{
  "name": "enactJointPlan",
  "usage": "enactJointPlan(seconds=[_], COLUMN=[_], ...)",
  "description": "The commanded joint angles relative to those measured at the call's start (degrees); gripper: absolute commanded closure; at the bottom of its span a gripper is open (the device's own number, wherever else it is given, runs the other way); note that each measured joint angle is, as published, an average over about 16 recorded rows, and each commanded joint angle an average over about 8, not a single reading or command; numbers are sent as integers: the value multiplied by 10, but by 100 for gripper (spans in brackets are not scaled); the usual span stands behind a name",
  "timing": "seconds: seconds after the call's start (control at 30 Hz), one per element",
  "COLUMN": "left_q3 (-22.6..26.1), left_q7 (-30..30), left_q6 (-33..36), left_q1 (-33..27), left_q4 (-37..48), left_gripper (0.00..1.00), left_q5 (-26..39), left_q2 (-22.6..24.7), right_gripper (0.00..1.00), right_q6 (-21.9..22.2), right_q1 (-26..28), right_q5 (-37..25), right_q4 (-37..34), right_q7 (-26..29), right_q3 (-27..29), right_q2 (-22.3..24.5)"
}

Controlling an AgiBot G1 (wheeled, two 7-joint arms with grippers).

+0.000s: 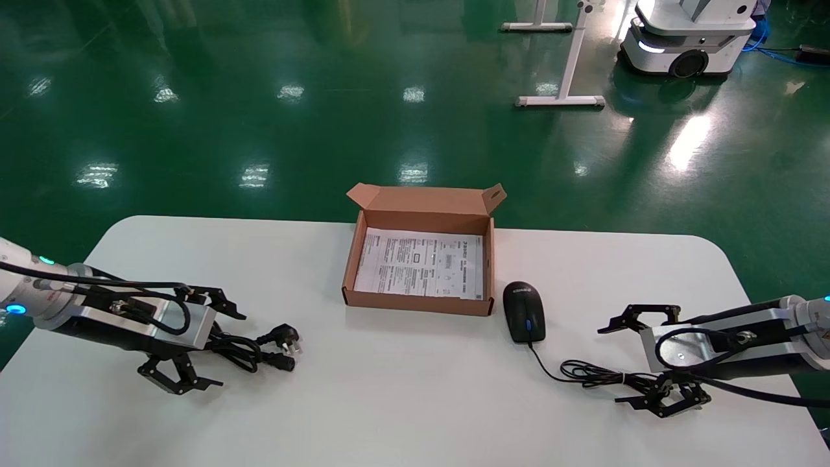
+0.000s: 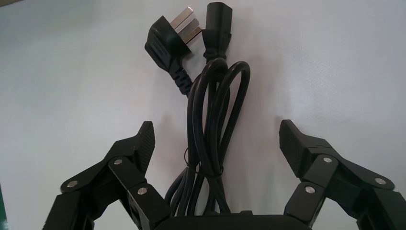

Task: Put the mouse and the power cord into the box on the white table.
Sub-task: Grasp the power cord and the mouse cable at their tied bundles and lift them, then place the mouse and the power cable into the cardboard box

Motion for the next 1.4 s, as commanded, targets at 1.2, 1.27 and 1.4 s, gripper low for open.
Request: enactJointPlan(seconds=[1.2,1.27,1.4], left_q3=[-4,-8,-24], left_q7=[-4,-4,-14], left_q6=[2,10,32], left_q1=[-1,-8,-40], left_q4=[-12,-13,-14], left_gripper=[100,100,100], left_q5=[-6,-12,-34], left_q2=[-8,-14,-35], right_gripper=[100,100,100], right_q6=[-5,-8,-21], right_q1=[-2,3,25], right_q5=[4,7,20], right_q4=[14,16,26], right_q7=[0,-2,2], right_q3=[2,4,14], right_q2=[6,11,28])
